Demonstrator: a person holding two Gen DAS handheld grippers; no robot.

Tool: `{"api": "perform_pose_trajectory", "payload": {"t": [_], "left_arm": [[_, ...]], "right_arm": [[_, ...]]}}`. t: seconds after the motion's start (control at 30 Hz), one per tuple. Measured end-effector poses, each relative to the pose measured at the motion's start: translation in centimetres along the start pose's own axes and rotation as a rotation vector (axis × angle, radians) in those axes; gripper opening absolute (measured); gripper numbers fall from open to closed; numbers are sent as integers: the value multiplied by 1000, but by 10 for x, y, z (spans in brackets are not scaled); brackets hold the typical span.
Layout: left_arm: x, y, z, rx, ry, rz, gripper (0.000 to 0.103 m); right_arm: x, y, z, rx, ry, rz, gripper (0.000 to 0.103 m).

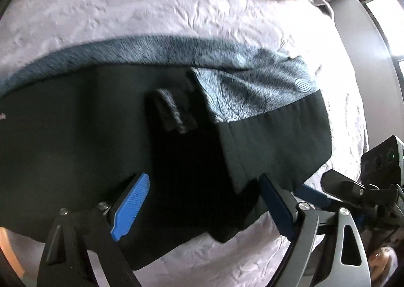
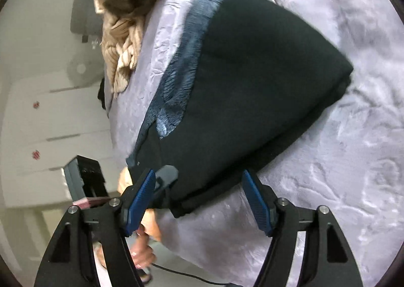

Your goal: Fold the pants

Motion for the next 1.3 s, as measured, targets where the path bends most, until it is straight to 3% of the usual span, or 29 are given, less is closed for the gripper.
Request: {"api": "perform_pose_trajectory", "payload": {"t": [0.07, 0.1, 0.13, 0.17, 0.2, 0.3, 0.4, 0.5, 0.57, 0.6, 0.7, 0.77, 0.83, 0.9, 1.03, 1.1, 1.17, 1.3], "left_arm": [[7, -2, -3, 4, -18, 1, 90], [9, -2, -5, 9, -28, -1, 90], [11, -3, -7, 18, -38, -4, 89], [11, -4, -10, 26, -46, -6, 88], [9, -3, -12, 29, -51, -7, 86], [-8, -7, -19, 36, -49, -50, 84], [-29, -11, -20, 61, -64, -111, 84], [-19, -4, -9, 80, -128, -81, 84], [-8, 5, 6, 66, -202, -54, 84], [-10, 7, 11, 42, -202, -59, 84], [-27, 2, 19, 12, -218, -120, 84], [-38, -4, 23, 23, -245, -152, 84], [-49, -15, 16, 32, -239, -183, 84], [-55, -28, 4, 45, -229, -212, 84], [-54, -47, -23, 89, -221, -239, 84], [-42, -55, -39, 106, -224, -244, 84], [-33, -60, -44, 110, -219, -244, 84], [-18, -65, -52, 92, -206, -230, 84]], "right_arm": [[11, -1, -3, 36, -25, 1, 67], [18, -3, -5, 52, -23, 4, 59], [24, -6, -13, 86, -9, 10, 37], [28, -7, -21, 115, 3, 12, 21], [32, -8, -27, 149, -1, 15, 13], [27, -8, -12, 177, -123, -19, 10], [28, 1, 10, 123, -162, -4, 6], [51, 20, 4, 62, -68, 65, 6], [69, 27, -13, 71, -10, 94, 4], [73, 30, -19, 91, 0, 104, 3], [65, 39, -5, 20, 15, 150, 9], [50, 42, 14, -126, 84, 194, 17], [28, 33, 31, -244, 120, 169, 37], [1, 6, 44, -330, 164, 89, 54], [-39, -78, 42, -362, 228, -85, 56], [-46, -112, 30, -354, 275, -127, 56], [-48, -136, 17, -330, 246, -112, 56], [-31, -149, -6, -257, 130, 0, 56]]}}
Point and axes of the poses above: each gripper's, at about its wrist camera, not at the fingertips, and x roughly the way its jaws point, z to its left, y to its underside, the point moved 9 cm from there along x, roughly the way its jaws point, and after that the axes turned 7 degrees about -y, right-handed, at the moved point
